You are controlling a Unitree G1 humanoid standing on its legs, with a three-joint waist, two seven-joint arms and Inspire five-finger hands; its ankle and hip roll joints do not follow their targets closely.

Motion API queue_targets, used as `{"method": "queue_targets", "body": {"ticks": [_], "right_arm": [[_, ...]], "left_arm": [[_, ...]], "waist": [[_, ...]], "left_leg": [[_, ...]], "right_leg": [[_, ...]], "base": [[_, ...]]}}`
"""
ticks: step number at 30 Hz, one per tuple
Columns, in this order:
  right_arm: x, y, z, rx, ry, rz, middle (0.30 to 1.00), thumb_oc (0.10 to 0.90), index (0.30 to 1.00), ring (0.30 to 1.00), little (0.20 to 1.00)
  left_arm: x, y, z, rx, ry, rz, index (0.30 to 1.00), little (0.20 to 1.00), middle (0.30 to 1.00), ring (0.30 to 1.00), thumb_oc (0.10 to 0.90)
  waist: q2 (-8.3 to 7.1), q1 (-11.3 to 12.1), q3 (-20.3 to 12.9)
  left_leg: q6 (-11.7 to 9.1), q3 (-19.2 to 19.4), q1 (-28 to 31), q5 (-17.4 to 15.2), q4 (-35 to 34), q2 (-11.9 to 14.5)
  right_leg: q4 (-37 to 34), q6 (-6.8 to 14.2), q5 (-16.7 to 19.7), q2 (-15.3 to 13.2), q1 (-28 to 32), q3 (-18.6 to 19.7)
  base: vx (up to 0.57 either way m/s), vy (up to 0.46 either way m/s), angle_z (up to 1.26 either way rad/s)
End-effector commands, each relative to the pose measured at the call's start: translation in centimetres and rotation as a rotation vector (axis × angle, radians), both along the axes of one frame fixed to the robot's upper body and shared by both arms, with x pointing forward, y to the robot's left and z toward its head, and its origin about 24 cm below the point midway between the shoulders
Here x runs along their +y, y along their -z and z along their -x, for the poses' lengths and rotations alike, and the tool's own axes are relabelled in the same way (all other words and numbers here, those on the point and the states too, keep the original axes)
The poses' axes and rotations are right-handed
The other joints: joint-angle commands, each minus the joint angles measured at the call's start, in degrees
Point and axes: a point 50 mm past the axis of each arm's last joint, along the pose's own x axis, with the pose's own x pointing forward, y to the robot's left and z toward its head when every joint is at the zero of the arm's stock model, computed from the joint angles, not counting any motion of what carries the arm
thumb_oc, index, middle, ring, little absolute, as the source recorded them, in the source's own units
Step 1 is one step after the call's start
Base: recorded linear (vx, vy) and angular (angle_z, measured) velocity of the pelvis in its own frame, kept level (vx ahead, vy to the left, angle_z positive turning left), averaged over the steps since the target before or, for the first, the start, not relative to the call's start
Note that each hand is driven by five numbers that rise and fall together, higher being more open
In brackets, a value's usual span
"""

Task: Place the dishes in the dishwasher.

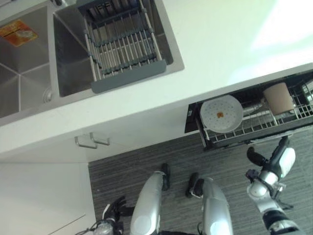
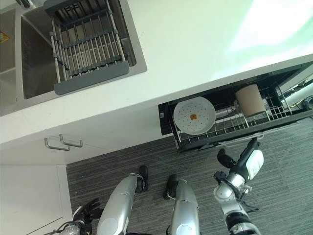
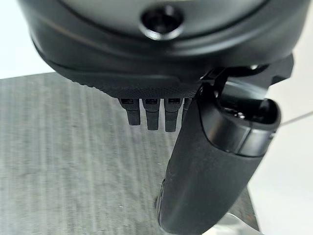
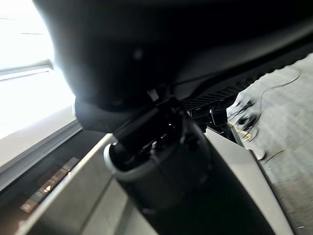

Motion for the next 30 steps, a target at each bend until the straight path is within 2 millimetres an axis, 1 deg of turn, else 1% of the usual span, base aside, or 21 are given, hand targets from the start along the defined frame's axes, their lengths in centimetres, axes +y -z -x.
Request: {"method": "queue_targets", "body": {"ticks": [1, 2, 3, 4, 5, 7, 11, 16, 18, 19, 20, 21, 22, 23, 24, 25, 26, 27, 28, 29, 30], "right_arm": [[-0.8, -10.9, -4.3, -0.366, -0.199, 0.170, 0.900, 0.800, 0.900, 0.900, 0.900], [-0.9, -11.7, -4.6, -0.375, -0.209, 0.185, 0.900, 0.800, 0.900, 0.900, 0.900], [-1.1, -13.4, -5.3, -0.391, -0.231, 0.218, 0.900, 0.800, 0.900, 0.900, 0.900], [-1.2, -14.7, -5.7, -0.403, -0.243, 0.237, 0.900, 0.800, 0.900, 0.900, 0.900], [-1.2, -15.9, -6.1, -0.414, -0.253, 0.271, 0.900, 0.800, 0.900, 0.900, 0.900], [-0.9, -19.1, -7.2, -0.440, -0.281, 0.330, 0.900, 0.800, 0.900, 0.900, 0.900], [-0.6, -23.0, -8.4, -0.437, -0.322, 0.376, 0.900, 0.800, 0.900, 0.900, 0.900], [0.5, -25.6, -9.6, -0.403, -0.383, 0.398, 0.900, 0.800, 0.900, 0.900, 0.900], [0.8, -26.1, -9.8, -0.409, -0.390, 0.381, 0.900, 0.800, 0.900, 0.900, 0.900], [0.9, -26.0, -10.0, -0.400, -0.393, 0.351, 0.900, 0.800, 0.900, 0.900, 0.900], [0.9, -25.3, -10.3, -0.377, -0.394, 0.310, 0.900, 0.800, 0.900, 0.900, 0.900], [0.9, -25.1, -10.3, -0.373, -0.396, 0.303, 0.900, 0.800, 0.900, 0.900, 0.900], [1.0, -21.3, -10.3, -0.294, -0.412, 0.214, 0.900, 0.800, 0.900, 0.900, 0.900], [1.2, -19.6, -10.2, -0.250, -0.425, 0.183, 0.900, 0.800, 0.900, 0.900, 0.900], [1.2, -19.2, -10.2, -0.240, -0.428, 0.178, 0.900, 0.800, 0.900, 0.900, 0.900], [1.9, -14.7, -9.5, -0.144, -0.453, 0.114, 0.900, 0.800, 0.900, 0.900, 0.900], [2.2, -12.7, -9.0, -0.104, -0.463, 0.090, 0.900, 0.800, 0.900, 0.900, 0.900], [2.7, -9.9, -8.1, -0.048, -0.467, 0.048, 0.900, 0.800, 0.900, 0.900, 0.900], [2.9, -8.2, -7.3, -0.010, -0.461, 0.012, 0.900, 0.800, 0.900, 0.900, 0.900], [3.1, -5.3, -5.9, 0.054, -0.450, -0.052, 0.900, 0.800, 0.900, 0.900, 0.900], [3.1, -3.3, -4.8, 0.116, -0.442, -0.094, 0.900, 0.800, 0.900, 0.900, 0.900]], "left_arm": [[0.8, -0.2, 1.1, -0.002, 0.041, -0.011, 0.900, 0.900, 0.900, 0.900, 0.800], [0.9, -0.3, 1.0, -0.010, 0.041, -0.014, 0.900, 0.900, 0.900, 0.900, 0.800], [1.3, -0.5, 0.9, -0.030, 0.045, -0.021, 0.900, 0.900, 0.900, 0.900, 0.800], [1.4, -0.7, 0.7, -0.041, 0.049, -0.025, 0.900, 0.900, 0.900, 0.900, 0.800], [1.6, -0.9, 0.5, -0.054, 0.056, -0.031, 0.900, 0.900, 0.900, 0.900, 0.800], [2.0, -1.4, -0.1, -0.092, 0.070, -0.038, 0.900, 0.900, 0.900, 0.900, 0.800], [2.6, -2.1, -0.6, -0.138, 0.110, -0.032, 0.900, 0.900, 0.900, 0.900, 0.800], [3.1, -3.0, -1.0, -0.224, 0.134, -0.038, 0.900, 0.900, 0.900, 0.900, 0.800], [3.6, -3.5, -1.4, -0.255, 0.122, -0.042, 0.900, 0.900, 0.900, 0.900, 0.800], [4.0, -3.9, -1.7, -0.282, 0.109, -0.048, 0.900, 0.900, 0.900, 0.900, 0.800], [4.2, -4.1, -1.9, -0.302, 0.084, -0.033, 0.900, 0.900, 0.900, 0.900, 0.800], [4.3, -4.2, -2.0, -0.304, 0.086, -0.044, 0.900, 0.900, 0.900, 0.900, 0.800], [4.7, -4.9, -2.4, -0.331, 0.135, -0.219, 0.900, 0.900, 0.900, 0.900, 0.800], [4.9, -5.1, -2.5, -0.337, 0.144, -0.268, 0.900, 0.900, 0.900, 0.900, 0.800], [4.9, -5.1, -2.5, -0.338, 0.149, -0.282, 0.900, 0.900, 0.900, 0.900, 0.800], [5.1, -5.6, -2.9, -0.357, 0.155, -0.361, 0.900, 0.900, 0.900, 0.900, 0.800], [5.2, -5.9, -3.0, -0.363, 0.159, -0.403, 0.900, 0.900, 0.900, 0.900, 0.800], [5.5, -6.2, -3.1, -0.372, 0.170, -0.457, 0.900, 0.900, 0.900, 0.900, 0.800], [5.6, -6.4, -3.1, -0.374, 0.169, -0.476, 0.900, 0.900, 0.900, 0.900, 0.800], [5.8, -6.6, -3.2, -0.378, 0.168, -0.497, 0.900, 0.900, 0.900, 0.900, 0.800], [5.9, -6.7, -3.2, -0.380, 0.161, -0.492, 0.900, 0.900, 0.900, 0.900, 0.800]], "waist": [[1.05, 3.81, -1.35], [1.18, 4.15, -1.35], [1.50, 5.08, -1.35], [1.69, 5.68, -1.35], [1.89, 6.38, -1.35], [2.33, 8.14, -1.35], [3.03, 10.97, -1.35], [4.03, 13.69, -1.35], [4.18, 14.28, -1.35], [4.14, 14.59, -1.35], [4.05, 14.81, -1.35], [4.05, 14.79, -1.35], [3.78, 14.23, -1.39], [3.62, 13.95, -1.77], [3.58, 13.92, -1.90], [3.37, 13.06, -2.94], [3.28, 12.59, -3.35], [3.13, 11.90, -3.94], [2.99, 11.47, -4.39], [2.69, 10.67, -5.06], [2.49, 10.14, -5.67]], "left_leg": [[-2.39, -1.42, 3.29, 3.54, -7.68, 1.65], [-2.52, -1.63, 3.07, 3.95, -8.05, 1.66], [-2.86, -2.07, 2.58, 4.85, -8.90, 1.64], [-3.01, -2.32, 2.43, 5.41, -9.61, 1.65], [-3.18, -2.63, 2.25, 6.08, -10.44, 1.61], [-3.44, -3.33, 2.01, 7.69, -12.81, 1.59], [-3.64, -4.34, 2.08, 9.68, -15.96, 1.48], [-3.97, -4.77, 1.38, 10.52, -16.48, 1.84], [-4.06, -4.32, 1.11, 10.67, -16.48, 2.32], [-4.18, -4.13, 0.95, 10.81, -16.48, 2.59], [-4.38, -3.81, 1.21, 10.75, -16.48, 2.91], [-4.42, -3.75, 1.29, 10.73, -16.48, 2.99], [-4.76, -2.78, 2.94, 10.38, -16.48, 3.88], [-4.83, -2.34, 3.45, 10.15, -16.48, 4.27], [-4.85, -2.26, 3.61, 10.09, -16.48, 4.37], [-5.04, -1.30, 4.98, 9.58, -16.48, 5.35], [-5.04, -1.04, 5.64, 9.24, -16.48, 5.61], [-5.08, -0.37, 6.70, 8.85, -16.48, 6.13], [-5.15, -0.14, 7.27, 8.54, -16.48, 6.30], [-5.10, 0.22, 8.29, 7.91, -16.48, 6.41], [-5.08, 0.39, 8.97, 7.47, -16.48, 6.35]], "right_leg": [[2.22, 0.42, -2.94, 1.60, 4.09, 0.18], [2.10, 0.44, -2.89, 1.61, 4.01, 0.07], [1.91, 0.52, -2.90, 1.61, 3.95, -0.22], [1.70, 0.51, -2.90, 1.62, 4.01, -0.44], [1.47, 0.57, -2.87, 1.63, 4.05, -0.73], [0.87, 0.58, -2.93, 1.70, 4.25, -1.58], [0.95, 0.56, -3.47, 1.32, 5.08, -3.44], [1.42, 0.23, -4.57, 0.61, 6.85, -5.93], [1.84, 0.07, -5.09, 0.36, 7.38, -6.83], [1.93, 0.03, -5.41, 0.50, 8.05, -7.32], [1.18, 0.08, -5.61, 0.74, 9.56, -7.89], [1.02, 0.09, -5.61, 0.77, 9.82, -8.01], [-1.69, 0.44, -5.18, 0.99, 13.35, -8.77], [-2.61, 0.54, -5.03, 0.98, 14.29, -9.05], [-2.87, 0.56, -4.98, 1.01, 14.57, -9.14], [-5.17, 0.78, -4.50, 0.99, 16.81, -9.66], [-6.31, 1.01, -4.17, 0.98, 17.73, -9.71], [-7.96, 1.30, -3.56, 0.81, 19.10, -9.93], [-9.12, 1.50, -3.23, 0.85, 19.97, -9.97], [-11.04, 1.81, -2.68, 0.95, 21.26, -9.86], [-12.54, 2.07, -2.20, 1.14, 22.22, -9.74]], "base": [[0.04, 0.046, 0.05], [0.02, 0.047, 0.10], [0.01, 0.042, 0.18], [0.01, 0.042, 0.25], [0.01, 0.032, 0.33], [-0.01, 0.037, 0.18], [0.01, 0.025, 0.24], [0.02, 0.043, 0.15], [0.01, 0.014, 0.21], [0.02, -0.019, 0.15], [0.03, -0.023, 0.16], [0.07, -0.005, 0.40], [0.06, 0.021, 0.41], [0.06, 0.025, 0.65], [0.06, 0.065, 0.53], [0.06, 0.077, 0.54], [0.07, 0.111, 0.37], [0.03, 0.088, 0.31], [0.03, 0.099, 0.27], [0.03, 0.093, 0.17], [0.04, 0.134, 0.12]]}}
